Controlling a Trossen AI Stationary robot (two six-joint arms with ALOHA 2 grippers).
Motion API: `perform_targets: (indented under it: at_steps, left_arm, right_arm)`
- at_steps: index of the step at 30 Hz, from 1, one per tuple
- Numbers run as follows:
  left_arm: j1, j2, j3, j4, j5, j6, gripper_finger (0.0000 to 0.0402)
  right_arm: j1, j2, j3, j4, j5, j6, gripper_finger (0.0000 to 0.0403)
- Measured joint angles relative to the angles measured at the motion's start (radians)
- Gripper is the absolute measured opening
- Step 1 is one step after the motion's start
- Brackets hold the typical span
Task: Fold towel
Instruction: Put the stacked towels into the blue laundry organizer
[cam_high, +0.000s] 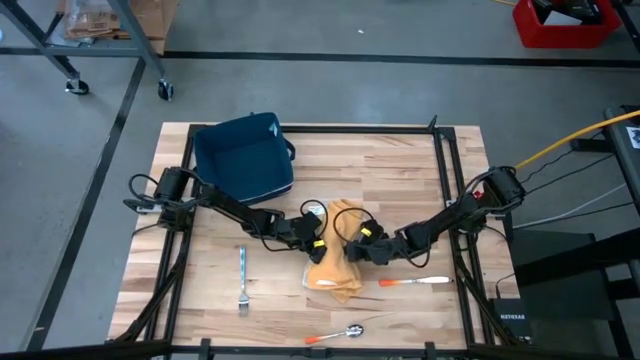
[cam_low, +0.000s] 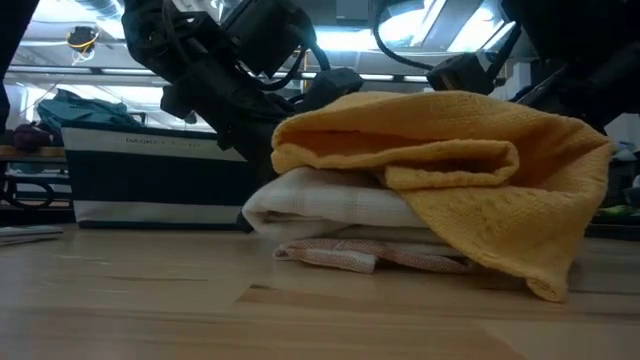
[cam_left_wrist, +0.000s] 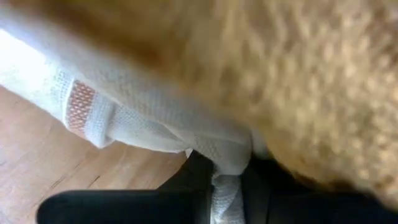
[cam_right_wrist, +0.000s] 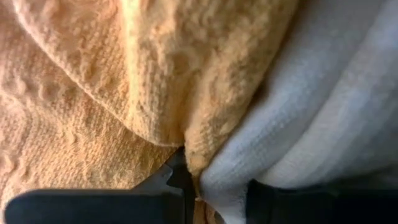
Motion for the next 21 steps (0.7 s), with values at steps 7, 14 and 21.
perform_targets:
  at_steps: [7, 14, 21]
  left_arm:
    - [-0.001, -0.001, 0.0, 0.0, 0.0, 0.0, 0.0037]
    - [-0.002, -0.066, 0.001, -0.093, -0.005, 0.072, 0.0035]
    - [-0.002, -0.148, 0.003, -0.216, -0.041, 0.119, 0.0035]
  right_arm:
    - [0.0, 0.0, 0.048, -0.036, 0.032, -0.107, 0.0088]
    - [0.0, 0.0, 0.081, -0.048, 0.059, -0.172, 0.0088]
    - [-0.002, 0.0, 0.116, -0.034, 0.114, -0.25, 0.0088]
